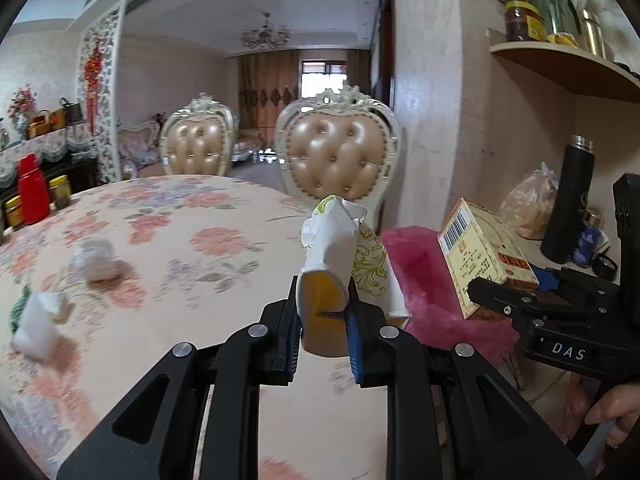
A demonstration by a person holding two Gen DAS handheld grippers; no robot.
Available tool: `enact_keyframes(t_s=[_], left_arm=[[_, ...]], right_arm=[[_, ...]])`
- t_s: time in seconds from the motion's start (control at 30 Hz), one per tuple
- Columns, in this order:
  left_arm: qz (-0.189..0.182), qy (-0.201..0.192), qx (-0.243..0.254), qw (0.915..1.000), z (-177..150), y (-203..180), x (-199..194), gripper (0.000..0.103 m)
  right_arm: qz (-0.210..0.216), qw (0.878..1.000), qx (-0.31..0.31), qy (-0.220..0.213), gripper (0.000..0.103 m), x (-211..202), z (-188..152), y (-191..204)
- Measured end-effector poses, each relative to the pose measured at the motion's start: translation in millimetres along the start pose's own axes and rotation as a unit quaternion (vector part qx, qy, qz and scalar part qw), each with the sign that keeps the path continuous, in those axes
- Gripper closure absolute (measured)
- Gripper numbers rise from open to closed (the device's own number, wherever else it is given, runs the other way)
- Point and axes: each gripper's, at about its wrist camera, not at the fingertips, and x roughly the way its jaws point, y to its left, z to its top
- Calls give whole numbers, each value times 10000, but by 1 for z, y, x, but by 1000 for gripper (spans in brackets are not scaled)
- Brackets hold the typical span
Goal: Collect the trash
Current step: 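Carry the medicine box and paper packet to the pink bin and open both tools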
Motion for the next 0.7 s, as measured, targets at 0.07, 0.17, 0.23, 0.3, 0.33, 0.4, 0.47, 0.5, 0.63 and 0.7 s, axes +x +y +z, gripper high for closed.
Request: enact_keyframes(t_s=[0.07, 0.17, 0.23, 0.3, 0.33, 0.4, 0.47, 0.5, 0.63, 0.7], left_arm=[[-151, 37, -23, 9999, 4, -8, 11, 83], [-324, 46, 21, 9995, 11, -22, 24, 83], [-415, 57, 77, 9991, 15, -32, 33, 83], [-491, 60, 123, 9987, 17, -38, 38, 83], [-536, 71, 148, 9984, 19, -44, 44, 83], [-607, 82, 165, 9980, 22, -52, 52, 83], [-681, 88, 185, 9975, 26, -61, 62, 83], [-705, 85, 187, 9973, 27, -64, 66, 83], [-856, 187, 138, 9961, 34, -80, 90, 82], [-906, 284, 141, 9954, 35, -86, 102, 82]], right_arm=[[-78, 10000, 55, 18, 40, 1, -1, -12], [-208, 9997, 121, 53, 40, 6, -1, -32], [-257, 9996, 130, 62, 40, 9, 1, -42], [-282, 9995, 159, 62, 40, 12, 3, -50], [-274, 9994, 173, 76, 40, 14, 4, -55], [-243, 9995, 137, 125, 40, 20, 6, -61], [-266, 9995, 15, 154, 40, 24, 8, -66], [-256, 9995, -13, 194, 39, 26, 8, -68], [-458, 9988, 126, 118, 19, 19, 9, -85], [-533, 9983, 202, 96, 19, 11, 7, -92]])
